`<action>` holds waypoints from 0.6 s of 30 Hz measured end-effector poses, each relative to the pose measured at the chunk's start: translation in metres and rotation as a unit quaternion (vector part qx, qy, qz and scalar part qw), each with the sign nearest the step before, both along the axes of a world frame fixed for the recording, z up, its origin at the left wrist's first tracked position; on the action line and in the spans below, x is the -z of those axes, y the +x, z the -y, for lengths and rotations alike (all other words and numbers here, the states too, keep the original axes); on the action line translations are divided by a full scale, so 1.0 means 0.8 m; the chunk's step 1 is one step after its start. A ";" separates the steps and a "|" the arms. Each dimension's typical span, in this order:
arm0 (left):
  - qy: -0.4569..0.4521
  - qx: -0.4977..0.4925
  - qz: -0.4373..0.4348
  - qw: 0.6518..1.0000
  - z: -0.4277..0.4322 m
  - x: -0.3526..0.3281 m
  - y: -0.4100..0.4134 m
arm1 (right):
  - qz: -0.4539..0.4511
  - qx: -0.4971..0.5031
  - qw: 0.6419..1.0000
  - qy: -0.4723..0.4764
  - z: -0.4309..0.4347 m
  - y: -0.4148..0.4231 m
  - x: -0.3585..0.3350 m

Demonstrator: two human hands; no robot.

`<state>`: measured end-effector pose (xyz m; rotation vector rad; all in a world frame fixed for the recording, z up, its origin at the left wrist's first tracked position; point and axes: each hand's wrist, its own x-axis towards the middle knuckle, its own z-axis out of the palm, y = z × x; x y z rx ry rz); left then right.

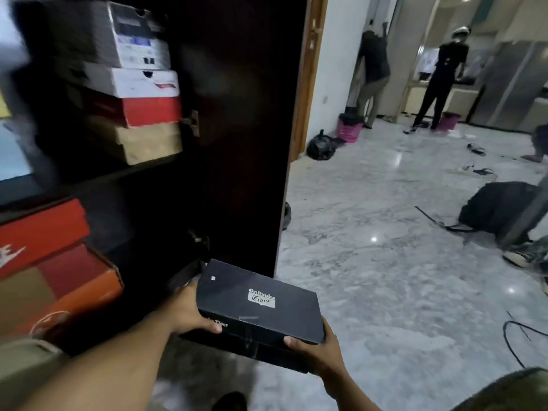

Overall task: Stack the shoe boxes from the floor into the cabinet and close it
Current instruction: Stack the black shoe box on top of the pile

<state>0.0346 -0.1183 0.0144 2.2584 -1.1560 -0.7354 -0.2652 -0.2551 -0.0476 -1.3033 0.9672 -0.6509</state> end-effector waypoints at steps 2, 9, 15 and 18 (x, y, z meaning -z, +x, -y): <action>0.016 -0.049 0.044 0.998 -0.032 -0.031 0.034 | 0.019 -0.019 1.000 -0.007 -0.010 0.042 -0.019; -0.031 -0.146 0.196 0.969 -0.137 -0.201 0.083 | 0.115 -0.118 0.984 -0.062 -0.028 0.182 -0.123; -0.076 -0.213 0.319 0.920 -0.209 -0.339 0.093 | 0.183 -0.162 0.962 -0.120 -0.040 0.275 -0.244; -0.132 -0.251 0.357 0.890 -0.224 -0.380 0.092 | 0.215 -0.173 0.950 -0.146 -0.042 0.297 -0.310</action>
